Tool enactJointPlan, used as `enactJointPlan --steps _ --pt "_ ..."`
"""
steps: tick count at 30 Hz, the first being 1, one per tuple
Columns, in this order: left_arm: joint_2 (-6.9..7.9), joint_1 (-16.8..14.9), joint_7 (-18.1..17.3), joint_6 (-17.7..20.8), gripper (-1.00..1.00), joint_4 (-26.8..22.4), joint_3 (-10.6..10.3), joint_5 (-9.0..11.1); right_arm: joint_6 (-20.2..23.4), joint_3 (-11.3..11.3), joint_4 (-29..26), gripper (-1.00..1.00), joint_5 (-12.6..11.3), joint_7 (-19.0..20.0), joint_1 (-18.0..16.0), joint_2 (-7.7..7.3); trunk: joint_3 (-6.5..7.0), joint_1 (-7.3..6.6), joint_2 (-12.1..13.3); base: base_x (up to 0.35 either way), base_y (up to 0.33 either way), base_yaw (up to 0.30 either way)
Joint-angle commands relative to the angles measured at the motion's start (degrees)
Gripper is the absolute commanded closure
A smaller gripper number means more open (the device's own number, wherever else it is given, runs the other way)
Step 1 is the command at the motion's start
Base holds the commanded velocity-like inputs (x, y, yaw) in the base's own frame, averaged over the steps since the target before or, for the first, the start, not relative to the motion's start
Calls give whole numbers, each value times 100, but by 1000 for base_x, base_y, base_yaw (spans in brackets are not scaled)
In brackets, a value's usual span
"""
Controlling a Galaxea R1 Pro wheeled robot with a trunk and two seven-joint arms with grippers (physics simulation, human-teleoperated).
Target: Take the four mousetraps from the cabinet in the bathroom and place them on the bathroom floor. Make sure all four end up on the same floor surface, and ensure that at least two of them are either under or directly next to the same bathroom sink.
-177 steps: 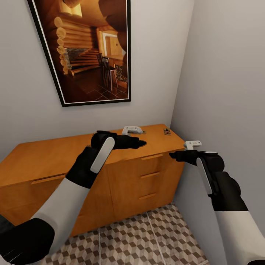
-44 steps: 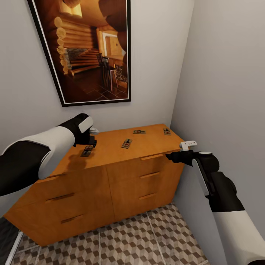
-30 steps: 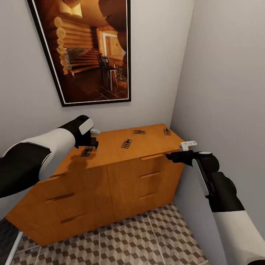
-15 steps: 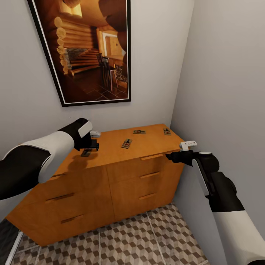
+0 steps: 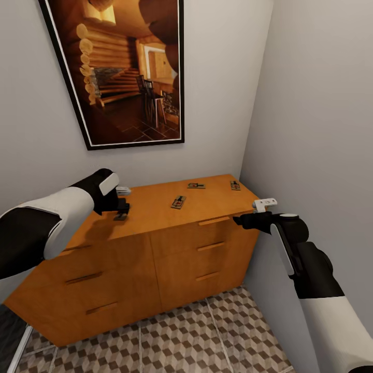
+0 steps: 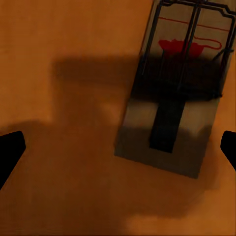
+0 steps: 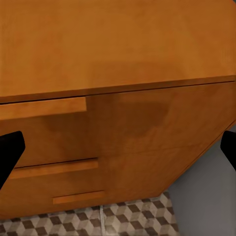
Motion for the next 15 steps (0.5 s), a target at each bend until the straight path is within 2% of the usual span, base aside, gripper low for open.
enactJointPlan --steps 1,6,15 --pt "20 0 43 9 -100 -10 -19 66 25 7 -5 -100 -25 -12 -6 -5 -6 0 -3 0 0 0" --pt "105 4 38 -180 -100 11 -22 66 25 7 -5 -100 -25 -12 -4 -5 -6 0 -3 0 0 0" --pt "152 5 32 -302 -100 -10 -26 66 25 10 2 -100 -25 -12 -4 -5 -6 0 -3 0 0 0"
